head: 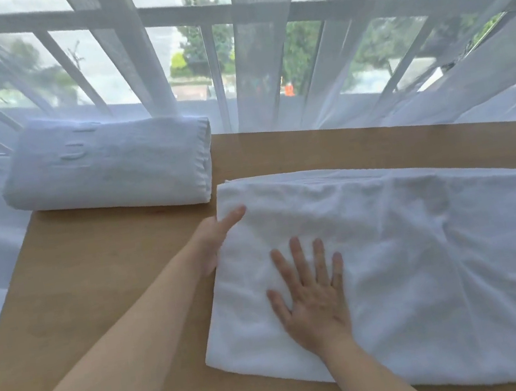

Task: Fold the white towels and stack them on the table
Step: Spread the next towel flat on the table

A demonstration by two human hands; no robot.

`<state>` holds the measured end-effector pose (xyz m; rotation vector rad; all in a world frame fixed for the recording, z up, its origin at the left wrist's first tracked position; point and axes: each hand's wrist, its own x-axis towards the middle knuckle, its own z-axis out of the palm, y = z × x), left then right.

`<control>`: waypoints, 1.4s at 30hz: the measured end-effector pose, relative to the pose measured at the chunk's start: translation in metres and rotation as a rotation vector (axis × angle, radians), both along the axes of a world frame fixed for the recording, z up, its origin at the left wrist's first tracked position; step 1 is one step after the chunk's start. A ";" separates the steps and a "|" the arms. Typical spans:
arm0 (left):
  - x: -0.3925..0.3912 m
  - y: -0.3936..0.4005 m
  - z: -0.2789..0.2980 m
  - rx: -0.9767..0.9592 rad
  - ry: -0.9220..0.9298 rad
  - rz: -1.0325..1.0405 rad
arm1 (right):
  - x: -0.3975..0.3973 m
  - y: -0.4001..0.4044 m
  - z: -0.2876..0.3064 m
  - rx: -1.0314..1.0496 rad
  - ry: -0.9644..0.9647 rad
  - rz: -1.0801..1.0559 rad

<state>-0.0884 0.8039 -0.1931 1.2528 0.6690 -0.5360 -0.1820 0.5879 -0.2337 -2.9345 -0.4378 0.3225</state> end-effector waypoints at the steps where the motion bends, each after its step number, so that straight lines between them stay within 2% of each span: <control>1: 0.014 -0.003 -0.002 0.042 -0.030 0.000 | 0.001 0.000 -0.002 0.004 -0.012 0.000; 4: 0.045 -0.010 -0.010 0.155 -0.126 0.100 | 0.002 -0.001 -0.005 0.012 -0.027 0.002; 8: 0.057 -0.006 -0.030 0.221 -0.257 0.119 | 0.003 -0.001 -0.007 0.024 -0.028 0.002; 11: 0.054 -0.009 -0.042 0.397 -0.319 0.191 | 0.006 -0.001 -0.008 0.020 -0.038 0.017; 14: 0.049 -0.016 -0.038 0.552 -0.336 0.200 | 0.006 -0.001 -0.007 0.017 -0.032 0.012; 20: -0.008 -0.022 -0.025 0.694 -0.318 0.083 | 0.006 -0.001 -0.007 0.020 -0.025 0.008; 24: -0.032 -0.020 -0.026 0.713 -0.271 0.046 | 0.006 0.000 -0.004 0.025 -0.014 0.006; 26: -0.029 -0.016 -0.023 0.744 -0.318 0.010 | 0.008 0.001 -0.003 0.027 -0.001 0.005; 28: -0.025 -0.013 -0.024 0.782 -0.376 0.022 | 0.010 0.003 -0.001 0.026 0.019 0.012; 31: -0.027 -0.017 -0.031 0.813 -0.352 0.087 | 0.013 0.002 0.002 0.053 0.055 0.019; 34: -0.039 -0.017 -0.030 0.688 -0.275 0.193 | 0.011 -0.004 0.006 0.157 0.087 -0.033; 38: -0.088 -0.006 -0.024 0.570 -0.267 0.033 | -0.008 -0.019 0.008 0.042 0.072 -0.124; 42: -0.111 -0.005 -0.018 0.666 -0.297 -0.069 | -0.014 -0.017 0.007 0.025 0.118 -0.131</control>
